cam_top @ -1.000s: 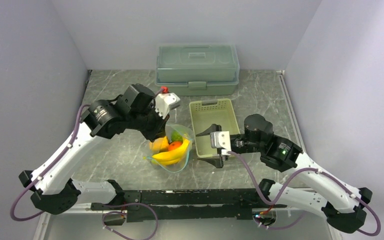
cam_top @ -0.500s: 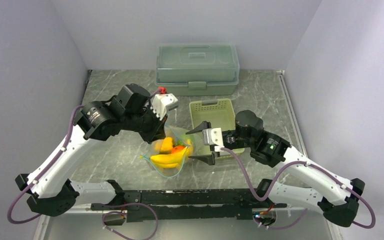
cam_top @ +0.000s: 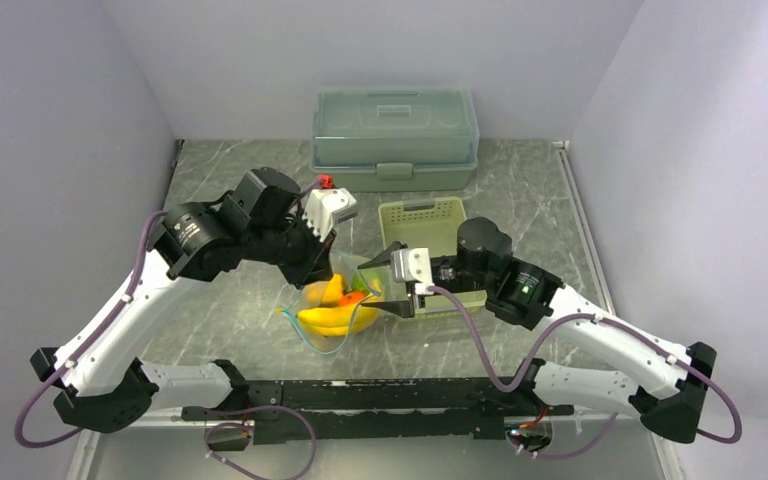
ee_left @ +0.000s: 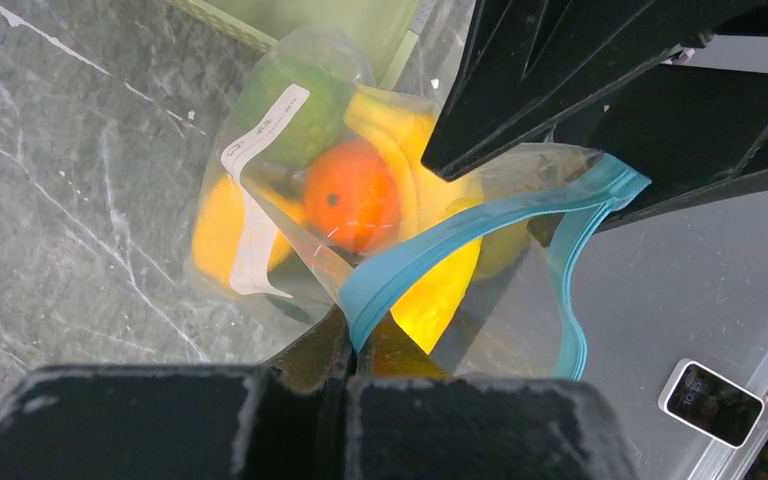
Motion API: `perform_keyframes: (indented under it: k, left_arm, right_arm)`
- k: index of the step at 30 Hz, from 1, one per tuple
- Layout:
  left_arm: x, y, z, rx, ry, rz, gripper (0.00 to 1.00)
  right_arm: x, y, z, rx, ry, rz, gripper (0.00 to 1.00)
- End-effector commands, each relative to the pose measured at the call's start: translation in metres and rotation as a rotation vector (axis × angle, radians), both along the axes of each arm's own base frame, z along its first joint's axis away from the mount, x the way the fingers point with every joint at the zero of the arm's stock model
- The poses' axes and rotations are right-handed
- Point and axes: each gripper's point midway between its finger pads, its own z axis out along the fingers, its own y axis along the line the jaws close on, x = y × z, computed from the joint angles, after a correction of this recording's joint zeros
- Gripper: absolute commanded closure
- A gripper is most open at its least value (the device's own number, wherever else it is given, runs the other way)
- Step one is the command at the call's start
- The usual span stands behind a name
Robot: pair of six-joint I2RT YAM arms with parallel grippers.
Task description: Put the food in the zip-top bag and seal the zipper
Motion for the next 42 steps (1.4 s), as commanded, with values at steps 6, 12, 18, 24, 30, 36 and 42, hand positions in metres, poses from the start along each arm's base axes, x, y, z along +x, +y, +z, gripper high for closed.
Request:
perform_keyframes:
  k: [6, 12, 18, 24, 30, 36, 42]
  left_arm:
    - [-0.005, -0.006, 0.027, -0.091, -0.057, -0.054, 1.0]
    - [-0.004, -0.003, 0.024, -0.079, -0.055, -0.041, 1.0]
    - [0.005, 0.006, 0.016, -0.036, -0.071, 0.032, 0.9]
    - [0.008, 0.013, 0.01, -0.014, -0.077, 0.072, 0.57]
    - [0.007, 0.025, 0.022, -0.042, -0.142, 0.109, 0.41]
    - [0.006, 0.021, 0.045, -0.161, -0.152, 0.168, 0.33]
    - [0.017, 0.011, 0.045, -0.265, -0.024, 0.372, 0.29]
  right_arm:
    - [-0.001, 0.015, 0.016, 0.045, -0.023, 0.031, 0.69]
    - [0.001, 0.013, 0.02, 0.064, -0.042, 0.009, 1.0]
    - [0.006, 0.004, 0.03, 0.102, -0.065, -0.051, 1.0]
    - [0.015, -0.006, 0.042, 0.109, -0.065, -0.137, 1.0]
    - [0.025, -0.014, 0.048, 0.065, -0.044, -0.21, 1.0]
    - [0.033, -0.014, 0.048, 0.014, 0.053, -0.275, 1.0]
    - [0.046, -0.015, 0.05, 0.033, 0.106, -0.367, 1.0]
